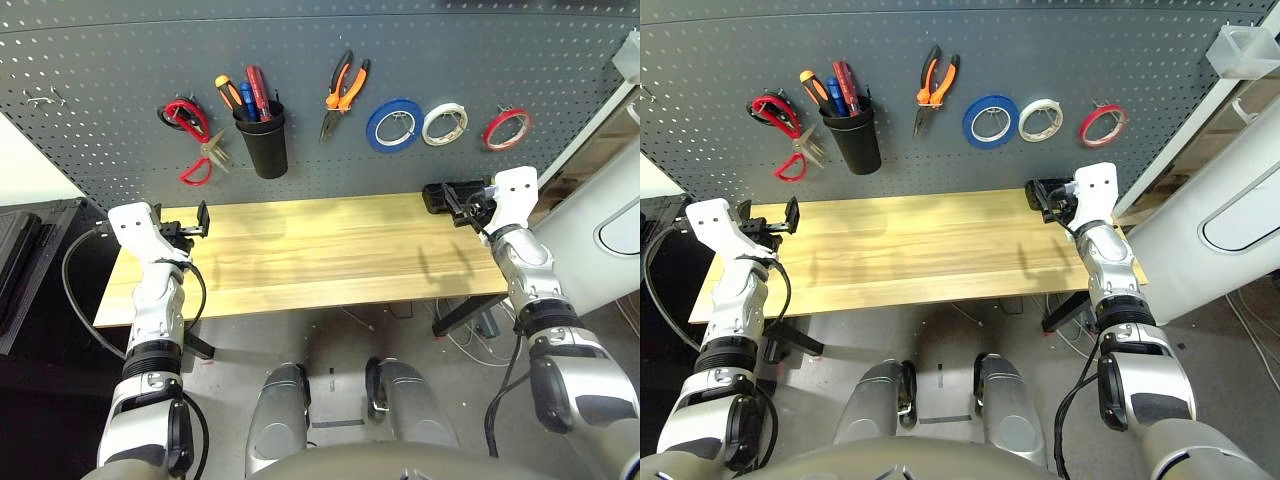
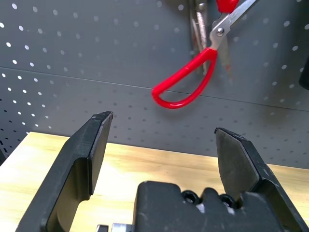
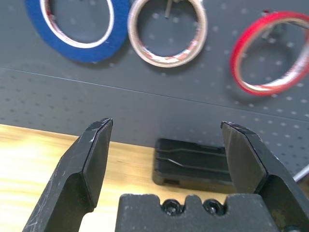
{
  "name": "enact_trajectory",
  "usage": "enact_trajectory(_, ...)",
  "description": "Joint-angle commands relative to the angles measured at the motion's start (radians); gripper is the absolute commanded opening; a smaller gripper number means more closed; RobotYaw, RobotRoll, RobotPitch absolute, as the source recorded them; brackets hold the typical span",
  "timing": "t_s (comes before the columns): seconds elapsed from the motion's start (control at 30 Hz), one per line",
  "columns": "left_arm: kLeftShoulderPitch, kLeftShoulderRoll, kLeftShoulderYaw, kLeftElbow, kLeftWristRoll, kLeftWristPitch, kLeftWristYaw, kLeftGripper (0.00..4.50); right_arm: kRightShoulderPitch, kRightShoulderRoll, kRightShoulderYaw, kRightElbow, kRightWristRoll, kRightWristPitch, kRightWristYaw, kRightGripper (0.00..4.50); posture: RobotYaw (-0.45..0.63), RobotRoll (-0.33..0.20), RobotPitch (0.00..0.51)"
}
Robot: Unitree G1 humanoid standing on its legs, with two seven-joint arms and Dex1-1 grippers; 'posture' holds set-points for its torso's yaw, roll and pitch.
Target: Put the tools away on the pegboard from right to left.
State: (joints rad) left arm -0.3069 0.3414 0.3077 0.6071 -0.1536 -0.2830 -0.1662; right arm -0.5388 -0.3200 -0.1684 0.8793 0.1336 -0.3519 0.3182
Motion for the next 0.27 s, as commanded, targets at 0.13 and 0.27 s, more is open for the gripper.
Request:
enact_trajectory(0.13, 0.012, -0.015, -0.010, 0.002, 0.003, -0.007, -0.003, 4.46, -0.017, -0.002, -0.005, 0.048, -0.010, -0.028, -0.011, 4.50, 0.00, 0.000, 0.087)
enact_trajectory(0.27, 0.028, -0.019, -0.010, -0.032, -0.007, 0.008, -0.010, 4.46, 0.003, 0.004, 0.000, 0.028, -0.007, -0.020, -0.003, 4.50, -0.02, 0.000, 0.102)
